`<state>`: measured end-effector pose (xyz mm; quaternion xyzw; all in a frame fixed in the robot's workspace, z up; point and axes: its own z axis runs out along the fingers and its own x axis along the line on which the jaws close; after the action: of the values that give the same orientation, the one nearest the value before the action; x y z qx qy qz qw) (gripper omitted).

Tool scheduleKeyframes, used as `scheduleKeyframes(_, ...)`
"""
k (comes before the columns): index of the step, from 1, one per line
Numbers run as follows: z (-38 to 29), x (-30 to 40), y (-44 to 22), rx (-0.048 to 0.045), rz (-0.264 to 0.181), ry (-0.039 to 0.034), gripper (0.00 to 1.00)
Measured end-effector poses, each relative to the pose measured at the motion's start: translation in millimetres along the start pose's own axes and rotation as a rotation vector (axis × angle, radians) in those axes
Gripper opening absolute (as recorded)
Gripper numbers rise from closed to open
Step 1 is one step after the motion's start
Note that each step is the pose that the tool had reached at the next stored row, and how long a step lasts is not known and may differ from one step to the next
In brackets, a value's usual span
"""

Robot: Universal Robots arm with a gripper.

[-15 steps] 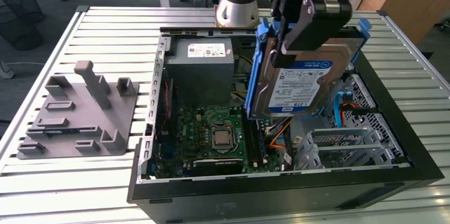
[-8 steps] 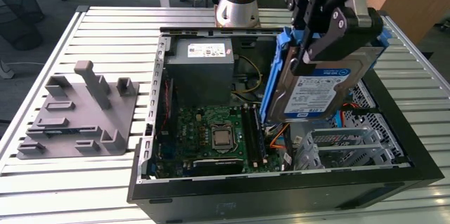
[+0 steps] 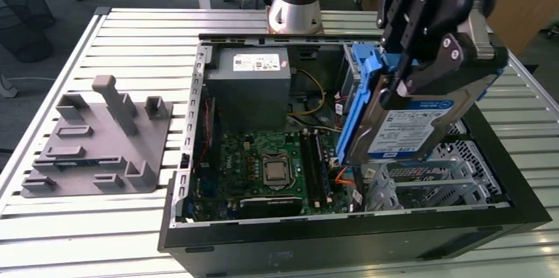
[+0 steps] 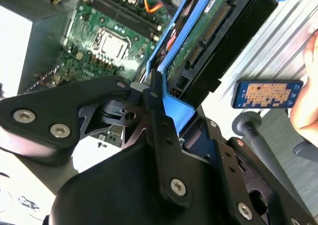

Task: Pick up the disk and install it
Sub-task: 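Insert the disk into the insertion slot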

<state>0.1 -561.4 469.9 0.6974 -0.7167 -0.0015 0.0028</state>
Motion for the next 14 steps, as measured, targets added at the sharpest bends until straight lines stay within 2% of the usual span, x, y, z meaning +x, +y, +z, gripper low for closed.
scheduleKeyframes(8,4.5,0.0,-34.1,-0.0001,0.0,0.0003,0.36)
scheduleKeyframes(10,5.1,0.2,-37.7,0.0,0.0,0.0001,0.36)
scheduleKeyframes(14,5.9,2.3,-38.7,-0.0001,0.0,0.0002,0.36)
